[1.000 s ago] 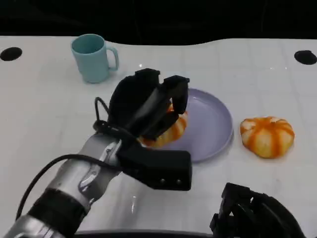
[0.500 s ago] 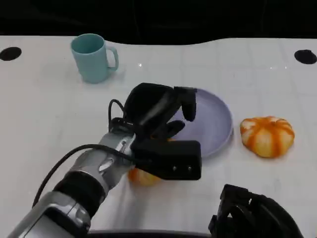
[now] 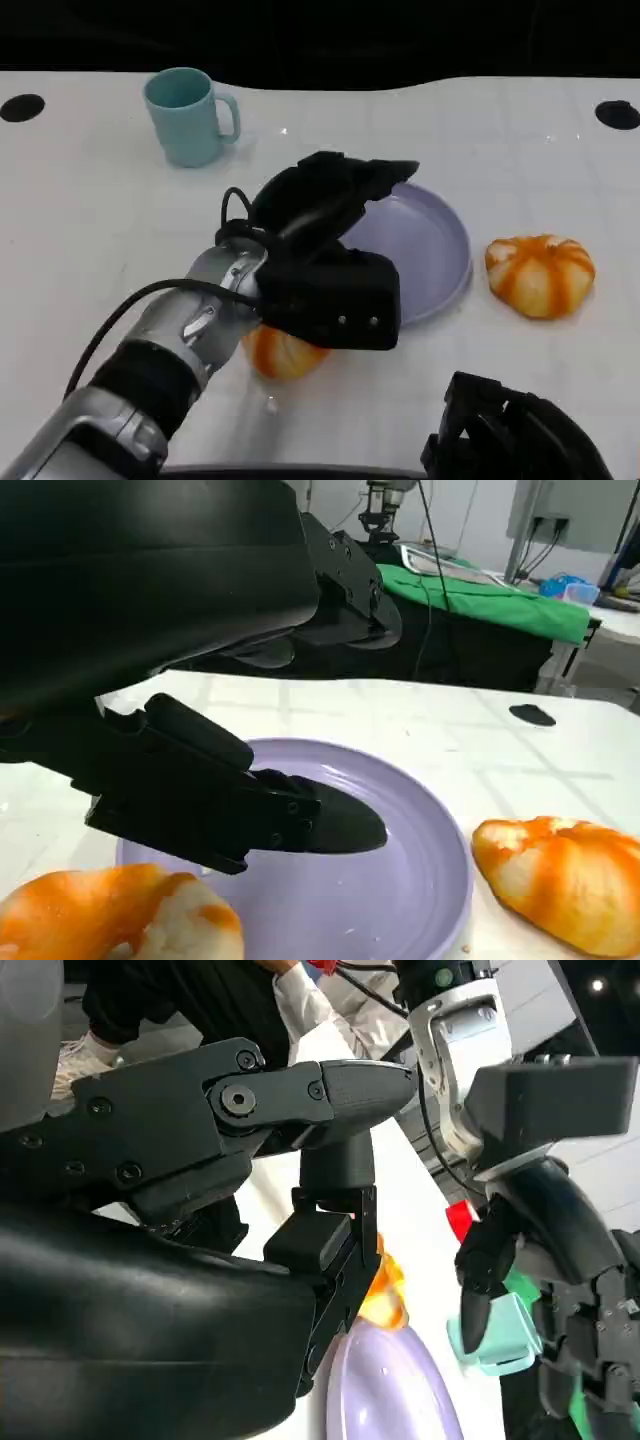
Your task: Grasp the bread from the table and place it into the plate.
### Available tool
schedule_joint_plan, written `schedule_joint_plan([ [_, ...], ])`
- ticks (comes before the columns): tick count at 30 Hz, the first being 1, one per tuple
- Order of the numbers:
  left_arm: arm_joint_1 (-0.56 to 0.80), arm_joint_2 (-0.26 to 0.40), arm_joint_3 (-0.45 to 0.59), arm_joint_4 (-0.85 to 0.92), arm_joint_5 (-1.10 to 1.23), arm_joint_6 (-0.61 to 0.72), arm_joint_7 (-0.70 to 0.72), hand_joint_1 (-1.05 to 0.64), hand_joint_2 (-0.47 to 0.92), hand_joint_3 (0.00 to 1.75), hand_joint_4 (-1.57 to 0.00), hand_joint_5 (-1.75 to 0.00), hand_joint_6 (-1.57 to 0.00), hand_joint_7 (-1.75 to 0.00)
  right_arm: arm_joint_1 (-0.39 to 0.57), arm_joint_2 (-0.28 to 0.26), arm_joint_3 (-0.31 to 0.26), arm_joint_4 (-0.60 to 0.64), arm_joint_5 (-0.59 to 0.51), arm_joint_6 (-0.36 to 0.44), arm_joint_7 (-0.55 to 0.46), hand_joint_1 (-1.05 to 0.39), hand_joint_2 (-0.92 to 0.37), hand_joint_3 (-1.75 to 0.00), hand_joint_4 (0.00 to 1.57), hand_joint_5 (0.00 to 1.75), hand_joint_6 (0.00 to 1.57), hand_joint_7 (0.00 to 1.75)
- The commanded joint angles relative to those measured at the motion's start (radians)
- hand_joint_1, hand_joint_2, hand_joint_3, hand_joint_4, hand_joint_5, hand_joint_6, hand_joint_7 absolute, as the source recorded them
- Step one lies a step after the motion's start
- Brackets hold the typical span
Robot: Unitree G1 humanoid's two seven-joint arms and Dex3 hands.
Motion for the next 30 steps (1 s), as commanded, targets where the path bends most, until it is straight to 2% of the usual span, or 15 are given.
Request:
schedule_joint_plan([
  [1,0.059,0.047,0.026,-0.092,-0.025,-0.006,-0.013,-0.72,0.92,0.34,-0.07,-0.34,-0.23,-0.02,0.0,-0.007,-0.009,-0.001,0.008,-0.003,0.002,-0.7,-0.92,-0.24,0.88,1.56,0.8,1.3],
  [10,0.213,0.145,0.08,-0.357,-0.034,0.017,-0.061,-0.68,0.92,0.3,-0.15,-0.42,-0.3,-0.04,-0.001,-0.01,-0.009,-0.005,0.007,0.0,0.003,-0.7,-0.92,-0.24,0.86,1.58,0.8,1.3],
  [14,0.311,0.218,0.107,-0.555,-0.001,0.097,-0.144,-0.7,0.92,0.24,-0.17,-0.44,-0.31,-0.04,0.003,-0.012,-0.01,-0.012,0.009,0.003,0.002,-0.7,-0.92,-0.25,0.86,1.58,0.79,1.3],
  [19,0.409,0.273,0.127,-0.73,0.043,0.166,-0.203,-0.72,0.92,0.19,-0.2,-0.43,-0.31,-0.03,0.007,-0.013,-0.01,-0.015,0.007,-0.001,0.003,-0.7,-0.92,-0.25,0.86,1.58,0.79,1.31],
  [30,0.578,0.34,0.159,-0.925,0.082,0.23,-0.29,-0.77,0.92,0.09,-0.33,-0.42,-0.31,-0.01,0.014,-0.022,-0.01,-0.025,0.007,0.002,0.007,-0.7,-0.92,-0.26,0.85,1.59,0.78,1.33],
])
